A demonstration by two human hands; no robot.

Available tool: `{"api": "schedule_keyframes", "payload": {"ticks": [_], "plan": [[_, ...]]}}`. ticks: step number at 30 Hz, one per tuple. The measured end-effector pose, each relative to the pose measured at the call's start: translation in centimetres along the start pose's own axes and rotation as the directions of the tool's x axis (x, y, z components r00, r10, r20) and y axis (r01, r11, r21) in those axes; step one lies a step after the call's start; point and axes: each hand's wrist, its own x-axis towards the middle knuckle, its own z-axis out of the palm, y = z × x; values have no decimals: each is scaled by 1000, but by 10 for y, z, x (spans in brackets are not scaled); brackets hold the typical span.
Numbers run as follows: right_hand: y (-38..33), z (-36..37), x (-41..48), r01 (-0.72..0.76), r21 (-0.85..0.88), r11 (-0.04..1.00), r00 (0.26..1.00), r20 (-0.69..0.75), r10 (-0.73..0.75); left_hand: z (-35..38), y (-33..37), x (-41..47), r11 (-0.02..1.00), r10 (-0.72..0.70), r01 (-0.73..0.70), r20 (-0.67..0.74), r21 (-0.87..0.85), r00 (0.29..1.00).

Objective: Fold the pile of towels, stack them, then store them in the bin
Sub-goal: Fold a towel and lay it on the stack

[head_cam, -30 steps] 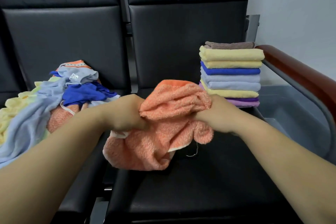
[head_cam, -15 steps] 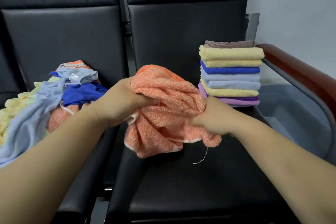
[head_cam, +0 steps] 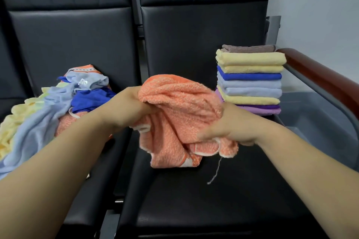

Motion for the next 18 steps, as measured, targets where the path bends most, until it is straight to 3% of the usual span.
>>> {"api": "schedule_keyframes", "payload": {"ticks": [2,5,7,9,13,15,18], "plan": [[-2,4,1,-85,-365,927,995,-71,63,4,1,1,998,29,-30,-26,-49,999],[-2,0,2,-134,-483,865,963,-270,-2,5,3,3,992,116,-116,0,-59,993],[5,-11,1,-105,-357,928,930,-367,-36,0,3,2,986,154,-159,94,40,984],[10,-17,-1,-26,-141,990,938,-345,-24,-2,4,-1,952,116,-169,208,257,971],[11,-6,2,135,176,975,964,-249,-88,1,1,6,760,-3,-143,224,634,975],[10,-2,5,138,247,959,974,-208,-87,-4,-5,10,753,20,-112,148,648,989],[10,-6,7,100,217,971,991,-113,-76,-10,-19,12,941,9,-16,21,337,1000]]}}
